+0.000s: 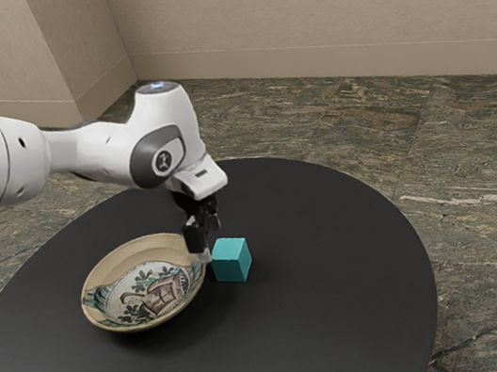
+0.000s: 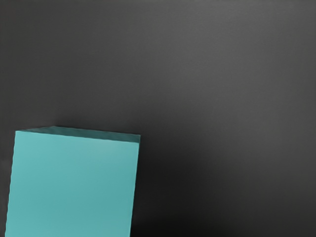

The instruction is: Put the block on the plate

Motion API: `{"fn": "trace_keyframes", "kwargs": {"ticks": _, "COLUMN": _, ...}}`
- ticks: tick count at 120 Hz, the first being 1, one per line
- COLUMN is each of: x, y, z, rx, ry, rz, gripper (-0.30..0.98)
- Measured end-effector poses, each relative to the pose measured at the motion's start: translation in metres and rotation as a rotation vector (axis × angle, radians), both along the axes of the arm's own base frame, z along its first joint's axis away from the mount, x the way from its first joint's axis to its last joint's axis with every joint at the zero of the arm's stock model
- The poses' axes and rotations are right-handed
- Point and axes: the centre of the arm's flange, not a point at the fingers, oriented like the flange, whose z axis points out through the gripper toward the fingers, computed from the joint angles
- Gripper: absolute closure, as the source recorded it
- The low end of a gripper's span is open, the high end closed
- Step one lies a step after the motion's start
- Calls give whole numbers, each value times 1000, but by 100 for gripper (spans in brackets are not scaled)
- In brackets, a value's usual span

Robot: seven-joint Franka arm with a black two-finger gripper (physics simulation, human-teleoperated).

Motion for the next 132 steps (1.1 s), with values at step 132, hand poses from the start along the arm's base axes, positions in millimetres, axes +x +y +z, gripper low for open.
{"fn": "trace_keyframes", "kwargs": {"ticks": 132, "x": 41, "y": 30, "z": -66, "rx": -66, "ry": -38, "rz": -77, "gripper": 7}}
